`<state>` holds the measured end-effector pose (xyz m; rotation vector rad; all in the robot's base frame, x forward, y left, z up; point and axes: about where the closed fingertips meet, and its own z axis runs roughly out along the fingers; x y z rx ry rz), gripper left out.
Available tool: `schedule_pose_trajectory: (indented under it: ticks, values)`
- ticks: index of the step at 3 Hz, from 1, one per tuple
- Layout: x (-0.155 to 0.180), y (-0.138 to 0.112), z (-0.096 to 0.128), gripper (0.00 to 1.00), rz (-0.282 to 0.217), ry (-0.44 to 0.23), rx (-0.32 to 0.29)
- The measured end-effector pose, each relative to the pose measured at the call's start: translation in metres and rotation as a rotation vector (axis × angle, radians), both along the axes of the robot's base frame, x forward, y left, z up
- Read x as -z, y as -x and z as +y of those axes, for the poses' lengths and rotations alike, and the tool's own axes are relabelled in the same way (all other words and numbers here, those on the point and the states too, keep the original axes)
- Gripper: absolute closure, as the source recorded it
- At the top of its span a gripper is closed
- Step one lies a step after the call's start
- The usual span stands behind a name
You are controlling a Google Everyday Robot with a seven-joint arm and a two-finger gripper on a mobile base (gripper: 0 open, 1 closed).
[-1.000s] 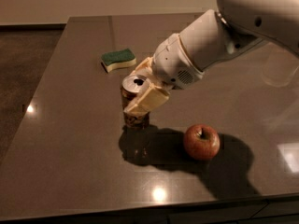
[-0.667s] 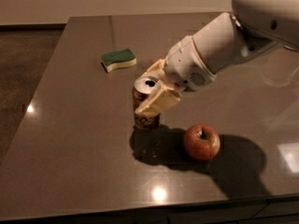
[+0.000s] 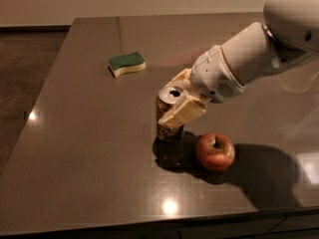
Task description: Move orange can near apple
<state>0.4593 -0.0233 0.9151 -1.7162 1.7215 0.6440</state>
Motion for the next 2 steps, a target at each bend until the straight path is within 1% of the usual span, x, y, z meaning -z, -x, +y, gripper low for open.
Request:
schedule_pose_trajectory:
  ticks: [2]
  values:
    - [0.0090,-0.0052,-0.0209,0.17,0.005,-0.004,0.050]
